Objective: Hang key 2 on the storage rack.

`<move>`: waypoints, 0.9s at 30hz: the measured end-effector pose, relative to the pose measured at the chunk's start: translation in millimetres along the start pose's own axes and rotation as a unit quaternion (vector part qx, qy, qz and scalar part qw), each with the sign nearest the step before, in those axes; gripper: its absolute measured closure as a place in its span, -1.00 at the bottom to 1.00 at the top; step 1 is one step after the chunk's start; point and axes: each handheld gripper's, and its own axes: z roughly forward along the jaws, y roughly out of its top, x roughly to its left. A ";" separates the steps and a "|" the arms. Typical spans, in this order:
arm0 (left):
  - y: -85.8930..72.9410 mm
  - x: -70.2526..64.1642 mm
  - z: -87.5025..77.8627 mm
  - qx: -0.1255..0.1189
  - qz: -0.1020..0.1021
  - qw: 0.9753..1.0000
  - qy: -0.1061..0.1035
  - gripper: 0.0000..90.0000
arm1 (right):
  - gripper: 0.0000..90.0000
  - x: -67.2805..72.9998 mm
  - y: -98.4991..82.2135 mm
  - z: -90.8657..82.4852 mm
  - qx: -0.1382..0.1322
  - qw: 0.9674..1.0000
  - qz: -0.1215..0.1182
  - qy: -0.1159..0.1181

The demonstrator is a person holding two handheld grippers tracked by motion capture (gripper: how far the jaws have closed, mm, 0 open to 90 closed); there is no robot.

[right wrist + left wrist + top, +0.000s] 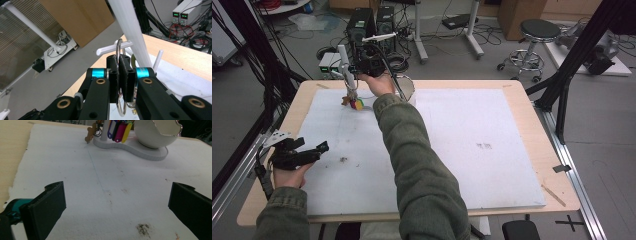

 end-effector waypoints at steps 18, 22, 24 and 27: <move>1.1 -1.2 3.3 0.006 -0.002 1.000 -0.005 -0.96 | -0.18 -2.1 -3.3 -5.7 0.020 1.000 -0.013 0.016; 1.1 -1.5 3.4 0.005 -0.002 1.000 -0.005 -0.96 | -0.61 -2.7 -6.9 -14.2 0.027 0.999 -0.020 -0.003; 1.1 -1.5 3.5 0.005 -0.002 1.000 -0.004 -0.96 | -0.71 -4.1 -7.7 -16.2 0.030 0.999 -0.020 0.000; 1.0 -1.1 3.9 0.005 0.000 1.000 -0.003 -0.96 | -0.97 -6.3 -11.3 -24.2 0.041 0.999 -0.023 0.007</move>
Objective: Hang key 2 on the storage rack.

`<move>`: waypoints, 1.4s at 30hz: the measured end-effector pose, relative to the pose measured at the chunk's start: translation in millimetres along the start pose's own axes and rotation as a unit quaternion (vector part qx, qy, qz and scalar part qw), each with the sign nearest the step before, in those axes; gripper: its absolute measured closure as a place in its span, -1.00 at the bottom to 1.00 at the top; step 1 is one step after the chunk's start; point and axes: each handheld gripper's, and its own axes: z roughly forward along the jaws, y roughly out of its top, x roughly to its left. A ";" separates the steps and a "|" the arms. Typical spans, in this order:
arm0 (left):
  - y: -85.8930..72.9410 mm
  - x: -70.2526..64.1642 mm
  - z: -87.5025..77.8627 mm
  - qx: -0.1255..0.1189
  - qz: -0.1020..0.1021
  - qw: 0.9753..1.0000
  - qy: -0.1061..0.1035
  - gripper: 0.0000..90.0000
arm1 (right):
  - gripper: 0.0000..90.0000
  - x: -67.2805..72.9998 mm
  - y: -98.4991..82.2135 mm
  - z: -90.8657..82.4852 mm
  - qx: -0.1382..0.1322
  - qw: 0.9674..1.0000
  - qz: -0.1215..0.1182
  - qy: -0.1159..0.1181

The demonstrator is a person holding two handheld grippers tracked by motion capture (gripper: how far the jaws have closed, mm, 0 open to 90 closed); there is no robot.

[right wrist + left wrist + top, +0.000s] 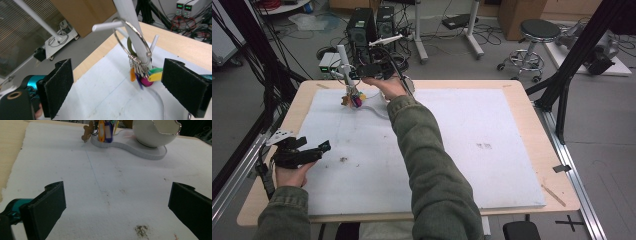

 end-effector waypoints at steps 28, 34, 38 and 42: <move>-0.9 -3.6 -2.4 0.006 0.009 1.000 0.010 -0.96 | -0.98 1.7 -40.7 -78.6 0.021 0.992 -0.060 -0.107; -1.6 -5.2 -2.6 0.006 0.013 1.000 0.009 -0.96 | -0.98 -8.4 -51.6 -97.5 0.015 0.991 -0.057 -0.124; -1.5 -4.3 -2.8 0.004 0.011 1.000 0.009 -0.96 | -0.98 -9.8 -55.2 -109.2 0.021 0.988 -0.061 -0.142; -1.4 -4.7 -2.9 0.006 0.011 1.000 0.007 -0.96 | -0.98 -6.8 -55.7 -121.6 0.014 0.987 -0.066 -0.146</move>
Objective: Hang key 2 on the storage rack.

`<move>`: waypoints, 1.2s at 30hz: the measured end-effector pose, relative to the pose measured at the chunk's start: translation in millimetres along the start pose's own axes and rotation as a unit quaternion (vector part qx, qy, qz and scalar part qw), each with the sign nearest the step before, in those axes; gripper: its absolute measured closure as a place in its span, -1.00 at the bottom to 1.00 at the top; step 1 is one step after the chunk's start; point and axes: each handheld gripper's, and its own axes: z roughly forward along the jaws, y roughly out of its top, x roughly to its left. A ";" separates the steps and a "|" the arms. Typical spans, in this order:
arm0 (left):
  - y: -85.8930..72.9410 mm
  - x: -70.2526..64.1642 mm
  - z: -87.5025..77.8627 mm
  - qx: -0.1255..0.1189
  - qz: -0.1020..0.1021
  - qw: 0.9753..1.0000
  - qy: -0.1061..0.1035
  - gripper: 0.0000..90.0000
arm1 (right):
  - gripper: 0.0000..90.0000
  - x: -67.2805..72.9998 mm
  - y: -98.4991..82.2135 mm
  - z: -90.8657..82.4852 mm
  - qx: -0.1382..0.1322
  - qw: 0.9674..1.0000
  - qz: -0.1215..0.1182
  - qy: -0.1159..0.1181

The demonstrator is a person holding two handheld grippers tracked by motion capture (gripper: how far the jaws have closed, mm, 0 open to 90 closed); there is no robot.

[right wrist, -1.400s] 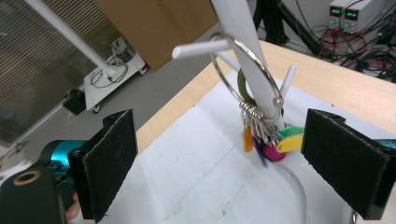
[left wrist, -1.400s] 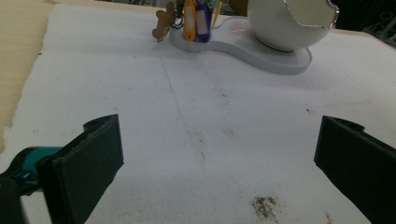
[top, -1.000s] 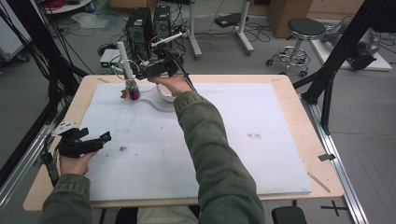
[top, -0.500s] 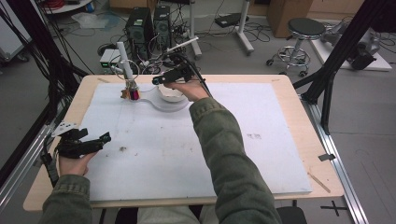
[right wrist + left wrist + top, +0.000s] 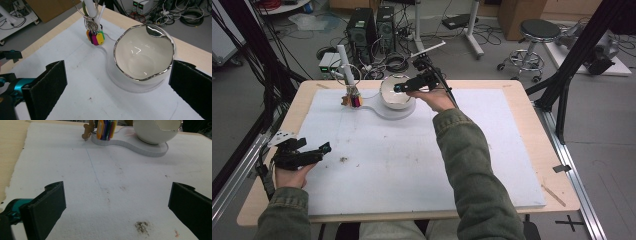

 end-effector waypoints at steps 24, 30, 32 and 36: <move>-0.6 -1.3 -0.7 -0.001 -0.002 1.000 -0.001 -0.96 | -0.98 -33.6 -67.5 -41.7 -0.010 0.999 0.023 -0.042; -1.1 -2.3 -1.0 0.000 -0.001 1.000 -0.002 -0.96 | -0.98 -39.2 -85.6 -58.2 -0.020 0.998 0.031 -0.055; -1.2 -2.5 -0.9 0.000 0.000 1.000 -0.002 -0.96 | -0.98 -40.6 -92.0 -63.3 -0.022 0.997 0.031 -0.060; -1.4 -2.9 -1.1 0.000 -0.001 1.000 -0.002 -0.96 | -0.98 -42.2 -104.5 -70.6 -0.027 0.997 0.038 -0.067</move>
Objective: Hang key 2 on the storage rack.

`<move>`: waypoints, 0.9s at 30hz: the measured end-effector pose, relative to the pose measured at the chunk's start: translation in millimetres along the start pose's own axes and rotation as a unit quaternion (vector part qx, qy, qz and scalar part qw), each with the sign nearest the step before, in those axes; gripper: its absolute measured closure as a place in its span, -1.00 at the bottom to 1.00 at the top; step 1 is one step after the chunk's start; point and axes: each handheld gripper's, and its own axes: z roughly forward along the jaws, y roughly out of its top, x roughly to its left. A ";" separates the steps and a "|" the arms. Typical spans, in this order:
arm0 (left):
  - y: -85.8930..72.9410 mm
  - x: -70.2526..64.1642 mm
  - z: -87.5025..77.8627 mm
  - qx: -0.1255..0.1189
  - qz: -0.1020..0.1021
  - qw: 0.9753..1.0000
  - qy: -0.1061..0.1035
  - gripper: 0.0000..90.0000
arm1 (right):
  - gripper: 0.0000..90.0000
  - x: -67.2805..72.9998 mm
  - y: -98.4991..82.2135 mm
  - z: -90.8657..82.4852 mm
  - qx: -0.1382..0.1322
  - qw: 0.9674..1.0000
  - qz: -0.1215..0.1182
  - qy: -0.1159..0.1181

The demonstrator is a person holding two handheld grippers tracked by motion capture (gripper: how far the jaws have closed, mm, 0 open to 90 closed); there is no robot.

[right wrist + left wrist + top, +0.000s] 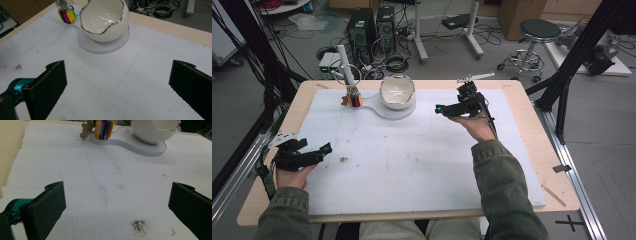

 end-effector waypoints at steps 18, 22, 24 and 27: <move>-0.5 -0.7 -0.1 0.003 0.001 1.000 0.003 -0.96 | -0.98 -14.9 -54.6 -21.9 -0.015 0.999 0.006 -0.033; -0.5 -0.6 -0.5 0.002 0.001 1.000 0.003 -0.96 | -0.98 -18.3 -66.0 -26.9 -0.015 0.999 0.013 -0.042; -0.4 -0.3 -1.1 0.002 0.001 1.000 0.003 -0.96 | -0.98 -20.0 -73.3 -29.9 -0.021 0.998 0.010 -0.053; -0.4 -0.4 -1.3 0.001 0.000 1.000 0.004 -0.96 | -0.98 -22.6 -84.3 -34.6 -0.028 0.997 0.016 -0.068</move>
